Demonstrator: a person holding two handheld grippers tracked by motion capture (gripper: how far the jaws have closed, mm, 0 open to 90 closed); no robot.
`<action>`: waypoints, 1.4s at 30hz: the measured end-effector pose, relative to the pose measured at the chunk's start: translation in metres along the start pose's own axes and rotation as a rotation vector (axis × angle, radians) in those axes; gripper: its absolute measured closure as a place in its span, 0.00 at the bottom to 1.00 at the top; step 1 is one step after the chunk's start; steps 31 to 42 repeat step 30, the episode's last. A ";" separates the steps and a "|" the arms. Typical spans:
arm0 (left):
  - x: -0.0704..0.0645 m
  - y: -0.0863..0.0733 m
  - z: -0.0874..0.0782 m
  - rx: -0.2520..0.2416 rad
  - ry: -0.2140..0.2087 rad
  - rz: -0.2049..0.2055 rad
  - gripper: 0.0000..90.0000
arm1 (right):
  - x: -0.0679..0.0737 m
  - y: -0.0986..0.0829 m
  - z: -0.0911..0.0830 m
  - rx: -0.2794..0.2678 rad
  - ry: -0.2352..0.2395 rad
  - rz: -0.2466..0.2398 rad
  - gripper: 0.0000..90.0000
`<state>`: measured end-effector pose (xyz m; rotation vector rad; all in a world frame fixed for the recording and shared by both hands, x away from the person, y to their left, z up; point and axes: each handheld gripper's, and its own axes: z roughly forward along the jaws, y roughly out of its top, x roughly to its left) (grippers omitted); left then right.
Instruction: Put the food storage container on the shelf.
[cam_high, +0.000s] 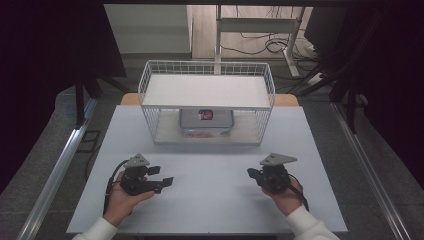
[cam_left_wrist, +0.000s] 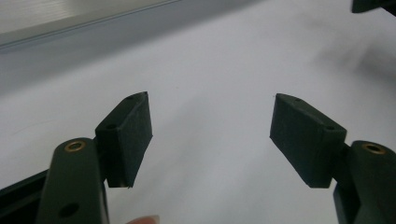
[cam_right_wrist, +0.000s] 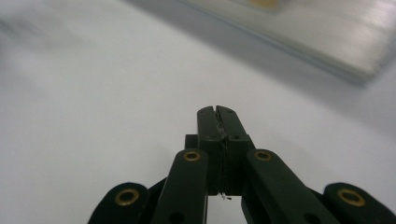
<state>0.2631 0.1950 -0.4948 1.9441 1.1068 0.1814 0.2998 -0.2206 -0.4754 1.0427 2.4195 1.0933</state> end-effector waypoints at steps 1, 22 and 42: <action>0.000 -0.001 -0.002 -0.003 0.005 -0.003 0.33 | -0.002 -0.004 -0.004 0.001 -0.003 0.006 0.98; 0.003 -0.004 -0.005 -0.002 0.019 0.000 0.31 | -0.014 -0.022 -0.029 -0.051 0.001 0.064 0.30; 0.003 -0.004 -0.004 0.002 0.020 0.000 0.31 | -0.012 -0.022 -0.028 -0.045 0.011 0.064 0.24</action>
